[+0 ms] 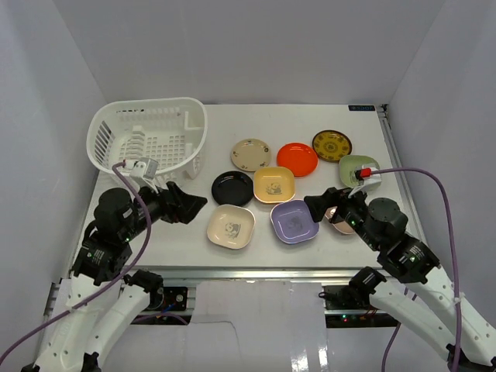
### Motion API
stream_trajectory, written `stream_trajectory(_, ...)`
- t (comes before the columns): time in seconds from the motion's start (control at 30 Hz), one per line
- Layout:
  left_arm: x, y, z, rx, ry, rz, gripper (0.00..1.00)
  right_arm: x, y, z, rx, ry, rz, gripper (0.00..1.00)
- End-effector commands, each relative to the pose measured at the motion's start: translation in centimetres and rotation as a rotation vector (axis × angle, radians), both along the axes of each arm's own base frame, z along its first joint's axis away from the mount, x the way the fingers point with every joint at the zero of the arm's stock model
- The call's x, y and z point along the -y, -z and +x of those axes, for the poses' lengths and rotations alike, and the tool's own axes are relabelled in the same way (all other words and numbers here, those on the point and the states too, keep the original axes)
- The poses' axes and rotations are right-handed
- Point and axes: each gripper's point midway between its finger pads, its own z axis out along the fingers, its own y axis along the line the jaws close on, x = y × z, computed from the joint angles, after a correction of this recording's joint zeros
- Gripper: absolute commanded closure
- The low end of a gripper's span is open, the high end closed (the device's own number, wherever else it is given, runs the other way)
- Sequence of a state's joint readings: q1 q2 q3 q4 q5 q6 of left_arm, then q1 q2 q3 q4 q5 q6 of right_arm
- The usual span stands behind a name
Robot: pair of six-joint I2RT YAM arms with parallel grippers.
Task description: Place the plates into the plastic bin on the countertop
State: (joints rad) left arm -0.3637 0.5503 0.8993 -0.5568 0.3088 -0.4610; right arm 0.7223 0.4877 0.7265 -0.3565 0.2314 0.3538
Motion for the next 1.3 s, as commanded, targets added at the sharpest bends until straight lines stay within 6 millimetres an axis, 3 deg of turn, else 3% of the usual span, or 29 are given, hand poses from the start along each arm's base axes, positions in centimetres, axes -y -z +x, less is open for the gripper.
stream_trajectory(0.0,0.6,5.4,-2.2,-0.258,0.053,0.013,0.02,1.6,4.6,0.0,-0.139,0.095,-0.076,0.05)
stream_trajectory(0.07,0.9,8.2,-2.9,-0.374,0.075,0.038,0.02,1.7,6.2,0.1,-0.187,0.122,-0.083,0.00)
stream_trajectory(0.2,0.9,11.9,-3.0,-0.514,0.060,0.066,0.02,3.5,9.4,0.2,-0.305,0.232,-0.174,0.10)
stream_trajectory(0.27,0.5,12.6,-2.5,-0.531,0.022,0.073,0.02,4.1,11.1,0.0,-0.350,0.275,-0.198,0.10)
stream_trajectory(0.4,0.9,13.3,-1.3,-0.556,-0.015,0.044,0.16,4.4,13.8,0.2,-0.386,0.325,-0.192,0.06)
stream_trajectory(0.57,0.3,15.6,0.0,-0.606,-0.100,0.050,0.18,3.4,16.0,1.0,-0.406,0.333,-0.169,0.06)
stream_trajectory(0.77,0.4,20.1,0.7,-0.700,-0.159,0.052,0.21,2.5,18.7,1.6,-0.450,0.342,-0.173,0.22)
stream_trajectory(0.9,-0.8,22.0,2.4,-0.690,-0.255,0.114,0.22,3.0,20.2,2.2,-0.455,0.395,-0.170,0.31)
stream_trajectory(1.03,0.1,23.6,2.7,-0.721,-0.234,0.133,0.23,2.8,21.8,2.5,-0.485,0.391,-0.144,0.40)
stream_trajectory(1.13,0.4,24.7,3.0,-0.735,-0.236,0.165,0.23,3.3,22.8,2.4,-0.494,0.422,-0.143,0.55)
stream_trajectory(1.27,0.9,25.8,3.1,-0.756,-0.210,0.180,0.26,3.9,22.5,2.2,-0.451,0.438,-0.101,0.76)
